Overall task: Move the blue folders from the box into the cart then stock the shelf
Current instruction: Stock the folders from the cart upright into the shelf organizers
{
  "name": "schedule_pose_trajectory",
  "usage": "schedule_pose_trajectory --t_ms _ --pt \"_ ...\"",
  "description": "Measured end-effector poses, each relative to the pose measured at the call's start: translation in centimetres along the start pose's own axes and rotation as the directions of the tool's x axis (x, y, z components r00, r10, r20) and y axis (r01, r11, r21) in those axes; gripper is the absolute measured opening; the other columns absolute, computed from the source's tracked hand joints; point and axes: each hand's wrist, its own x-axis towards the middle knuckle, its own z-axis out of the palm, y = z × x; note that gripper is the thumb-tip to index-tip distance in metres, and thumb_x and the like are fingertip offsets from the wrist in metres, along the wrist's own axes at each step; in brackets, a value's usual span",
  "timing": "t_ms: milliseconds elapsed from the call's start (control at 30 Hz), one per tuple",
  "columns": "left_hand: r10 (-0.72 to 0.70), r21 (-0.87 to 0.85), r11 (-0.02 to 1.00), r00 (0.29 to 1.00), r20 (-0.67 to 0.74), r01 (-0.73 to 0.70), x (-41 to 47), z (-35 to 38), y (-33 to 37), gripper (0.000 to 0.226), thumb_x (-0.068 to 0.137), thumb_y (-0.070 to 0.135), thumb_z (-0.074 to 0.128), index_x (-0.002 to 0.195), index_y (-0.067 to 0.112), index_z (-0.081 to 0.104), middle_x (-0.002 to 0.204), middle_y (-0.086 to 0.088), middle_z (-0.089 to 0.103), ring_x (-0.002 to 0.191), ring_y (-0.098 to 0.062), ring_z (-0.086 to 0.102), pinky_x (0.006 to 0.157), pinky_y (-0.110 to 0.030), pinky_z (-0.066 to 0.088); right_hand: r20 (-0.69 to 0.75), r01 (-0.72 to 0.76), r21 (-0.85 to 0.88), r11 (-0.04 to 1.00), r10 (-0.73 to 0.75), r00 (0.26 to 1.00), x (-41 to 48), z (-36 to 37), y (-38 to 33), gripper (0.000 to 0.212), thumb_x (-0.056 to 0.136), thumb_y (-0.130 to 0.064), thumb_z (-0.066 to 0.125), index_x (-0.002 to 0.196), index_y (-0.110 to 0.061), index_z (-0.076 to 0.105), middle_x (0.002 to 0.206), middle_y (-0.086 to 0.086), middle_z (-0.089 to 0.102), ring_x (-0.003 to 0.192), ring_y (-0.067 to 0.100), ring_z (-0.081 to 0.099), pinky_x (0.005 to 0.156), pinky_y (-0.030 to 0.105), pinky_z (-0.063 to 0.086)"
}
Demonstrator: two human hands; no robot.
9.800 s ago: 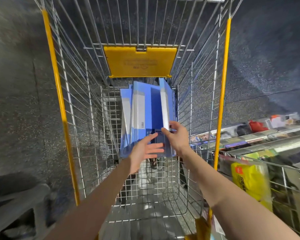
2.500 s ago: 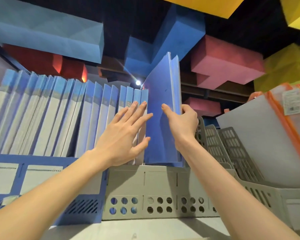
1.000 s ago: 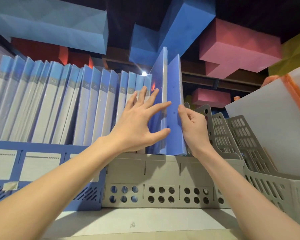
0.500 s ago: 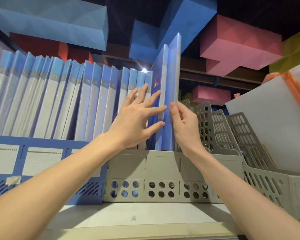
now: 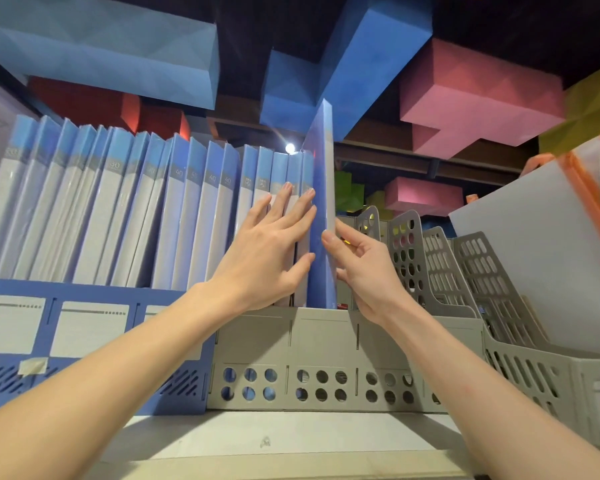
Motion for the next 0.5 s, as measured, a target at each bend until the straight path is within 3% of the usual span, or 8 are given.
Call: schedule_pose_trajectory --t_ms 100,167,267,367,500 --pt "-0.01 -0.017 1.0 1.0 0.017 0.011 -0.1 -0.2 0.1 0.068 0.097 0.043 0.042 0.158 0.015 0.029 0.167 0.003 0.016 0.156 -0.019 0.003 0.127 -0.043 0.009 0.006 -0.043 0.083 0.996 0.043 0.999 0.1 -0.1 0.0 0.045 0.094 -0.021 0.067 0.139 -0.02 0.057 0.119 -0.006 0.072 0.112 0.008 0.066 0.101 0.047 0.051" --pt "-0.011 -0.023 1.0 1.0 0.017 0.012 -0.1 -0.3 -0.1 0.069 0.098 0.045 0.041 0.159 0.016 0.026 0.167 0.004 0.014 0.156 -0.017 0.002 0.127 -0.041 0.008 0.025 -0.076 0.075 0.994 0.075 0.997 0.1 -0.2 -0.2 0.056 0.089 -0.017 0.072 0.142 -0.018 0.053 0.113 -0.001 0.075 0.11 0.013 0.068 0.102 0.05 0.05" --pt "-0.004 -0.014 1.0 1.0 0.019 0.004 -0.2 -0.3 -0.4 0.07 0.099 0.047 0.041 0.159 0.016 0.025 0.167 0.005 0.013 0.156 -0.015 0.0 0.127 -0.039 0.007 0.072 -0.103 0.046 0.994 0.1 0.992 0.3 -0.4 -0.1 0.06 0.086 -0.015 0.075 0.14 -0.019 0.051 0.108 0.002 0.076 0.104 0.013 0.071 0.094 0.043 0.053" --pt "0.012 0.002 1.0 1.0 0.027 -0.012 -0.4 -0.3 -0.8 0.07 0.1 0.048 0.04 0.16 0.017 0.022 0.168 0.006 0.01 0.156 -0.014 -0.002 0.127 -0.037 0.006 0.083 -0.124 0.059 0.99 0.119 0.989 0.4 -0.5 0.1 0.048 0.087 -0.013 0.074 0.131 -0.024 0.056 0.104 -0.002 0.077 0.099 0.011 0.073 0.081 0.032 0.056" --pt "0.035 0.065 0.997 0.998 0.058 -0.039 -1.0 -0.5 -1.3 0.07 0.103 0.051 0.036 0.162 0.02 0.012 0.169 0.006 0.001 0.156 -0.014 -0.007 0.128 -0.038 0.005 0.133 -0.178 0.05 0.983 0.17 0.976 0.4 -0.7 0.1 0.05 0.085 -0.015 0.076 0.133 -0.016 0.06 0.114 0.003 0.074 0.105 0.017 0.071 0.091 0.042 0.057"
